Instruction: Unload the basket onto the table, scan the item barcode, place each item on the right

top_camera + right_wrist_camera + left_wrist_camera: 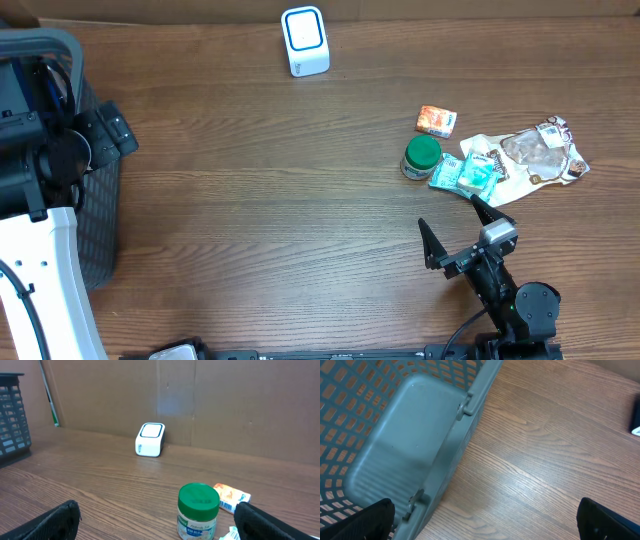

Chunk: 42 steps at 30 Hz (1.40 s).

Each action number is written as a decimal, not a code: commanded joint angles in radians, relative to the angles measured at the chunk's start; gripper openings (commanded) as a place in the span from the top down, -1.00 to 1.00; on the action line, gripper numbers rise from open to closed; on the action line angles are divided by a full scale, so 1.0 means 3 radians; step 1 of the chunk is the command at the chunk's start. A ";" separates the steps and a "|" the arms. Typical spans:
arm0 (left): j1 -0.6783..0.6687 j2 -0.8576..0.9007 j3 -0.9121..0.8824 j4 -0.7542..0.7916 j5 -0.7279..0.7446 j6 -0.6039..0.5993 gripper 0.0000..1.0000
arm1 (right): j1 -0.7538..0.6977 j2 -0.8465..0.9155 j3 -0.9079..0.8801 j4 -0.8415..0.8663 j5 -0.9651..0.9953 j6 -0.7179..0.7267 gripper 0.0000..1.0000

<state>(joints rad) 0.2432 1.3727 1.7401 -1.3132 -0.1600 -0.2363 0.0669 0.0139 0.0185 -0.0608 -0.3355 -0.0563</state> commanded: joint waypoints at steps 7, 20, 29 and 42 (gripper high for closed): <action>0.0015 -0.0017 0.0037 0.0006 0.0001 -0.0034 -0.99 | -0.0010 -0.0037 -0.0034 0.0013 0.0031 0.0015 -1.00; 0.0015 -0.0017 0.0037 0.0006 0.0001 -0.0036 -1.00 | -0.0010 -0.0037 -0.0034 0.0013 0.0031 0.0015 -1.00; 0.0000 -0.0031 0.0027 0.0006 0.0001 -0.0036 -1.00 | -0.0010 -0.0037 -0.0034 0.0013 0.0031 0.0015 -1.00; -0.0787 -0.1497 -0.1781 0.0117 0.0003 -0.0036 -0.99 | -0.0010 -0.0037 -0.0034 0.0013 0.0031 0.0015 -1.00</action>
<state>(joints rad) 0.0036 1.0538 1.3701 -1.2686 -0.1535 -0.2359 0.0662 0.0139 0.0185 -0.0620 -0.3332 -0.0559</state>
